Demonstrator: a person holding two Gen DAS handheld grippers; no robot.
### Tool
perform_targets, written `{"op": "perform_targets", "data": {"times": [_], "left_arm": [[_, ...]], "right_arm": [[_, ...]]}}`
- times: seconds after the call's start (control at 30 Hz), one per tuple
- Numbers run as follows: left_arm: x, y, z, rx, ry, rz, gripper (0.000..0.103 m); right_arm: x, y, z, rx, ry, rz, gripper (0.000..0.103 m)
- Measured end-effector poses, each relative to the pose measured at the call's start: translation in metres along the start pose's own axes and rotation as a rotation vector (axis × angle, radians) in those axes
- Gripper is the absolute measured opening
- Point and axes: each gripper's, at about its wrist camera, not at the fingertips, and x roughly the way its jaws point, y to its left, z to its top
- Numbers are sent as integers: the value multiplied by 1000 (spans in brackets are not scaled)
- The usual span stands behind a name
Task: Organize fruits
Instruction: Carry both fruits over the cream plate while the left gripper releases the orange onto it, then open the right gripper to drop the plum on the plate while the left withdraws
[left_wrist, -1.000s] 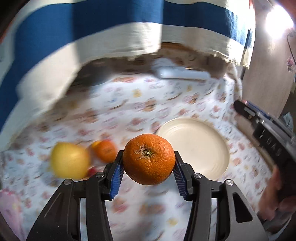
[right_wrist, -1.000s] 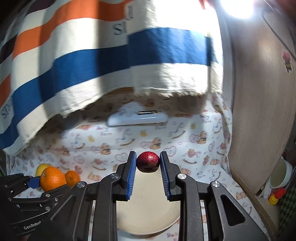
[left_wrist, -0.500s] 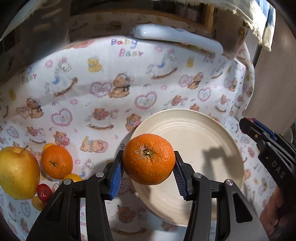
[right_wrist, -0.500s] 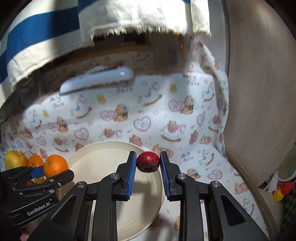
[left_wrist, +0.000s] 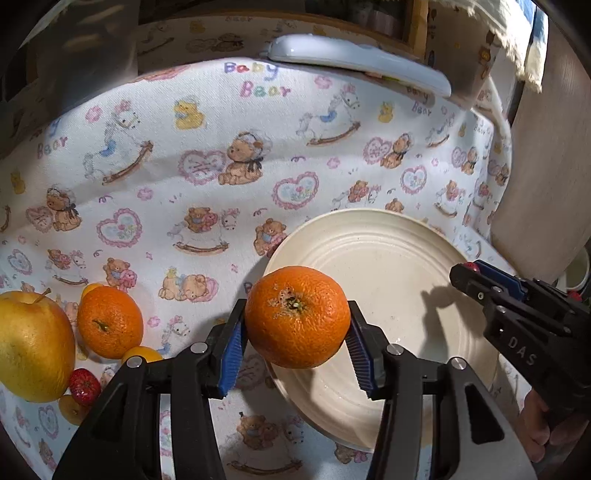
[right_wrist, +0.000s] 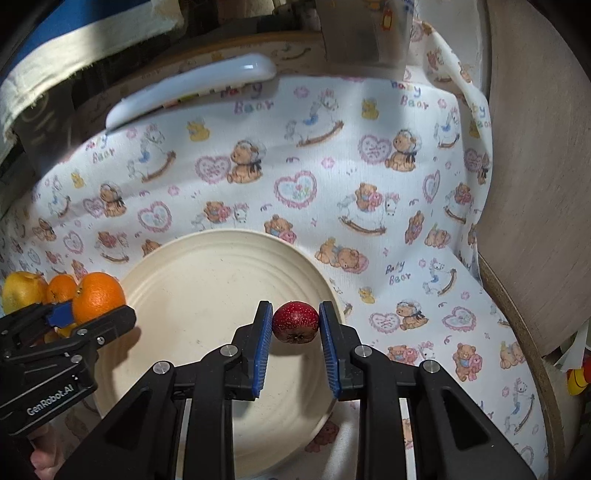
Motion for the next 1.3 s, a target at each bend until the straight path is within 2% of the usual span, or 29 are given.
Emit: {"op": "perform_targets", "data": {"times": [0.3,0.47,0.73,0.9,1.0,1.03,1.07,1.3], "left_arm": [[1,-4,-2,26,-5,22,50],[4,-7,0,71,2,18,57],[3,-6,0,70,-18,23,58],[-16,1,1,81,-122,51,69],[-28,7,3,61,-176,48,70],[-32,9,4,50,-196,45,70],[-37,10,5,46,-214,45,70],[-82,1,6,96,-375,116,75]], "right_arm": [[3,1,-3,-9,29,-8,27],[6,0,-2,-20,41,-7,27],[8,3,-4,-33,49,-10,27],[2,1,-4,-10,31,-15,28],[-7,0,-3,-2,5,2,38],[-11,-1,-2,5,-9,8,46],[-15,0,-1,8,-24,10,49],[-48,6,5,12,-118,39,50]]}}
